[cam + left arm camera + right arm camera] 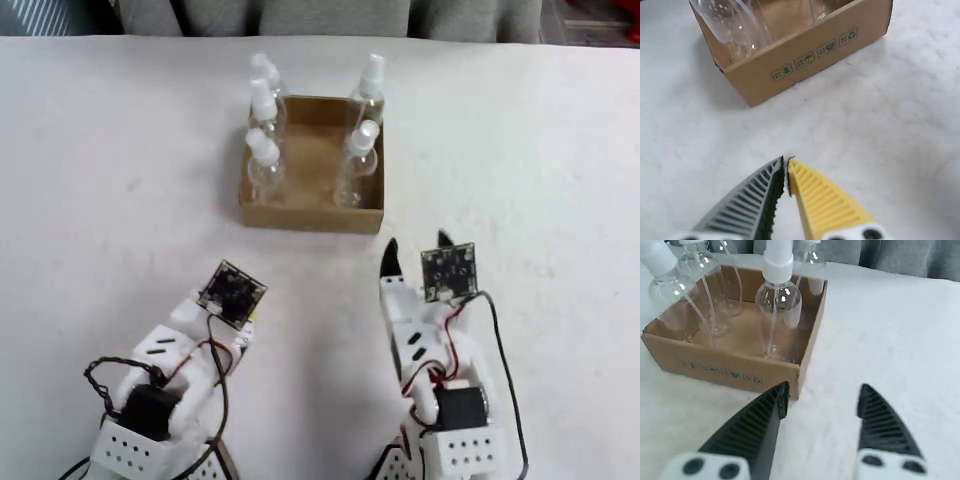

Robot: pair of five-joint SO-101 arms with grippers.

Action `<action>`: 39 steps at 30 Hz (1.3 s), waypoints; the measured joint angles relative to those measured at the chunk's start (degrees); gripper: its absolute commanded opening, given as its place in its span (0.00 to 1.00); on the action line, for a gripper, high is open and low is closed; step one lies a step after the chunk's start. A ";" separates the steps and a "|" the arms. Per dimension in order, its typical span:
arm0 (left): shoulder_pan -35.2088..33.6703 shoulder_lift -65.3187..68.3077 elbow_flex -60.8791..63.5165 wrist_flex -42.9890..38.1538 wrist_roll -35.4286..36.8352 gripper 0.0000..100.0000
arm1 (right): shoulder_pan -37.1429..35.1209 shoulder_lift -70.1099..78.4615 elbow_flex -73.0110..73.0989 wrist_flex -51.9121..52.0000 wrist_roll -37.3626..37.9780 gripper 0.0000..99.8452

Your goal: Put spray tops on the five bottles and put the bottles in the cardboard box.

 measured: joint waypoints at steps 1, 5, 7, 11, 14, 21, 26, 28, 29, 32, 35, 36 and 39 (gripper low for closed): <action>-0.44 0.00 0.00 0.00 0.00 0.02 | 0.62 -1.14 0.00 2.64 0.00 0.04; -2.20 0.00 0.00 0.00 0.00 0.02 | 2.55 -1.05 0.00 10.46 0.00 0.06; -2.73 0.00 0.00 0.00 0.00 0.02 | 3.16 -1.05 0.00 15.65 0.00 0.05; -3.25 0.00 0.00 1.85 0.00 0.03 | 4.04 -1.58 0.00 24.18 0.09 0.06; -3.60 0.00 0.00 5.54 0.00 0.02 | 4.57 -2.02 0.00 27.43 0.09 0.06; -9.41 0.00 0.00 9.05 0.00 0.02 | 5.10 -2.02 0.00 35.25 0.09 0.05; -10.73 0.00 0.00 9.05 0.00 0.02 | 8.26 -2.02 0.00 38.68 0.09 0.05; -10.81 0.00 0.00 10.29 0.00 0.03 | 8.35 -2.02 0.00 38.68 0.09 0.05; -10.90 0.00 0.00 11.60 0.00 0.03 | 8.26 -2.02 0.00 38.68 0.09 0.05; -11.08 0.00 0.00 16.18 0.00 0.03 | 8.18 -2.02 0.00 38.68 0.09 0.05; -11.08 0.00 0.00 18.46 0.00 0.03 | 8.18 -2.02 0.00 38.68 0.09 0.05; -11.08 0.00 0.00 18.46 0.00 0.03 | 8.18 -2.02 0.00 38.68 0.09 0.05; -11.08 0.00 0.00 18.46 0.00 0.03 | 8.18 -2.02 0.00 38.68 0.09 0.05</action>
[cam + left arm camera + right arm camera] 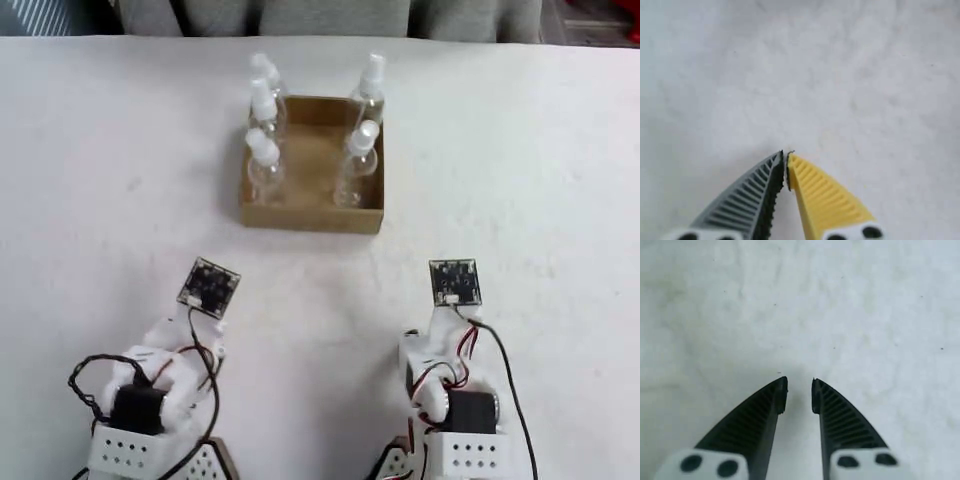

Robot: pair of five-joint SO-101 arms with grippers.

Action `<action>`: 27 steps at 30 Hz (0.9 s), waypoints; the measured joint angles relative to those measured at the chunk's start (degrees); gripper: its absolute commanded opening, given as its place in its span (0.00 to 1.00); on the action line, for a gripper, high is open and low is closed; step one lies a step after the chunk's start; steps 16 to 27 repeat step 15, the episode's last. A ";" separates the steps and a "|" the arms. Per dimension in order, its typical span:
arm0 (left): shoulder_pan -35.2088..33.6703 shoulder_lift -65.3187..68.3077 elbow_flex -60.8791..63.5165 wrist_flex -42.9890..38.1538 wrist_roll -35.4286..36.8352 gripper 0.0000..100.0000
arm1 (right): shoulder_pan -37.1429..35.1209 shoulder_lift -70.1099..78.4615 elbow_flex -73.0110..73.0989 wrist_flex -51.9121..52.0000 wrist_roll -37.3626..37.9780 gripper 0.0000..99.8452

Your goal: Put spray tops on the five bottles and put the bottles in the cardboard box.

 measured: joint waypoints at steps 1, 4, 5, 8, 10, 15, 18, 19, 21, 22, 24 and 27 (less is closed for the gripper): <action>0.00 0.00 0.00 0.00 0.00 0.03 | 0.00 0.00 0.00 0.00 0.00 0.05; 0.00 0.00 0.00 0.00 0.00 0.03 | 0.00 0.00 0.00 0.00 0.00 0.05; 0.00 0.00 0.00 0.00 0.00 0.02 | 0.00 0.00 0.00 0.00 0.00 0.05; 0.00 0.00 0.00 0.00 0.00 0.02 | 0.00 0.00 0.00 0.00 0.00 0.05; 0.00 0.00 0.00 0.00 0.00 0.02 | -0.09 0.00 0.00 0.00 0.00 0.05; 0.00 0.00 0.00 0.00 0.00 0.02 | 0.09 0.00 0.00 0.00 0.00 0.05; 0.00 0.00 0.00 0.00 0.00 0.02 | 0.09 0.00 0.00 0.00 0.00 0.05; 0.00 0.00 0.00 0.00 0.00 0.02 | 0.09 0.00 0.00 0.00 0.00 0.05; 0.00 0.00 0.00 0.00 0.00 0.02 | 0.09 0.00 0.00 0.00 0.00 0.05; 0.00 0.00 0.00 0.00 0.00 0.02 | 0.09 0.00 0.00 0.00 0.00 0.05; 0.00 0.00 0.00 0.00 0.00 0.02 | 0.09 0.00 0.00 0.00 0.00 0.05; 0.00 0.00 0.00 0.00 0.00 0.02 | 0.09 0.00 0.00 0.00 0.00 0.05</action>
